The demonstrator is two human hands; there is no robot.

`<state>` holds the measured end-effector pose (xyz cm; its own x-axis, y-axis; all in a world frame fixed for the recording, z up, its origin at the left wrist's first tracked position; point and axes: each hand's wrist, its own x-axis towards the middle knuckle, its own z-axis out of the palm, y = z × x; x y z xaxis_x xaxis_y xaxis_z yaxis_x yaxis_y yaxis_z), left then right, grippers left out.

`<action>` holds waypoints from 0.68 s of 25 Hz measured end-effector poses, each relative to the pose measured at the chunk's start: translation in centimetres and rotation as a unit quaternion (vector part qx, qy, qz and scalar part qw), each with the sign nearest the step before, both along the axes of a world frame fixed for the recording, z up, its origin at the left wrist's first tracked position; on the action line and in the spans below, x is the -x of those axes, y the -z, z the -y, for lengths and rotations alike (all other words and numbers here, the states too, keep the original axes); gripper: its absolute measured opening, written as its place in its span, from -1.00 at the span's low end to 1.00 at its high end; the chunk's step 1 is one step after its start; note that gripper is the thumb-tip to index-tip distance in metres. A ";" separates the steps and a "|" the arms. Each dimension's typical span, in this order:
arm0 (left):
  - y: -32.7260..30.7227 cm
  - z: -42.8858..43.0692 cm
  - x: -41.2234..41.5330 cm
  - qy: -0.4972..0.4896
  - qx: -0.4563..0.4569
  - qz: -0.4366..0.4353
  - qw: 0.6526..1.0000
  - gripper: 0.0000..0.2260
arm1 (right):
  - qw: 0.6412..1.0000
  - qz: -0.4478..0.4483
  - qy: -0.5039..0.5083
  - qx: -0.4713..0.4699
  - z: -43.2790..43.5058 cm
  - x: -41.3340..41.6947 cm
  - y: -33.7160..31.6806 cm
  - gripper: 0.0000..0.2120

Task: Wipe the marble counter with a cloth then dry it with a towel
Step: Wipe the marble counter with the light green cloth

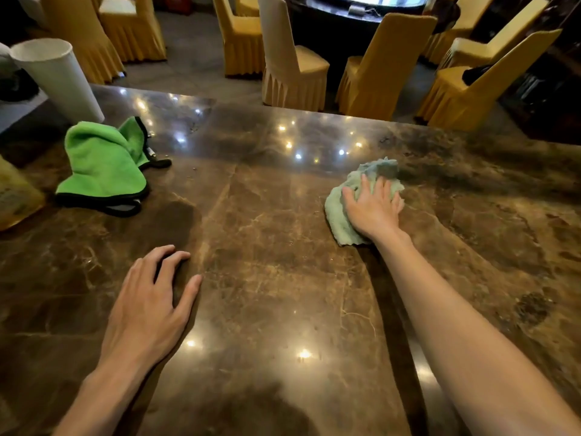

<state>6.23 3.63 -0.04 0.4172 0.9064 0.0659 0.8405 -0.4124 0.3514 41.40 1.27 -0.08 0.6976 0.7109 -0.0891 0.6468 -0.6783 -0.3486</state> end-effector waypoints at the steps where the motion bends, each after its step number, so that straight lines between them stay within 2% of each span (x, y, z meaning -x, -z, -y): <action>1: 0.0 -0.1 0.0 0.000 -0.001 -0.001 1.000 -0.61 | 0.999 0.020 -0.025 -0.017 -1.3 0.4 -0.1 -0.42; 4: 0.1 -0.2 0.2 -0.004 0.004 0.000 1.000 -0.58 | 0.989 0.051 -0.122 -0.068 -5.0 4.5 0.1 -0.50; 7: 0.2 -0.3 0.3 -0.003 0.004 -0.001 1.000 -0.58 | 0.974 0.012 -0.208 -0.087 -7.5 11.0 0.6 -0.54; 9: 0.4 -0.5 0.4 -0.004 0.008 -0.002 1.000 -0.60 | 0.967 -0.003 -0.243 -0.076 -8.0 14.4 0.3 -0.50; 12: 0.5 -0.7 0.7 -0.002 0.015 0.000 1.000 -0.60 | 0.944 0.041 -0.323 -0.059 -3.7 16.1 0.6 -0.38; 14: 0.5 -0.7 0.8 0.000 0.020 0.005 1.000 -0.58 | 0.944 0.055 -0.317 -0.068 1.1 13.9 1.1 -0.42; 17: 0.5 -0.7 0.7 -0.003 0.020 0.002 1.000 -0.61 | 0.985 0.060 -0.152 -0.047 4.4 6.2 0.9 -0.46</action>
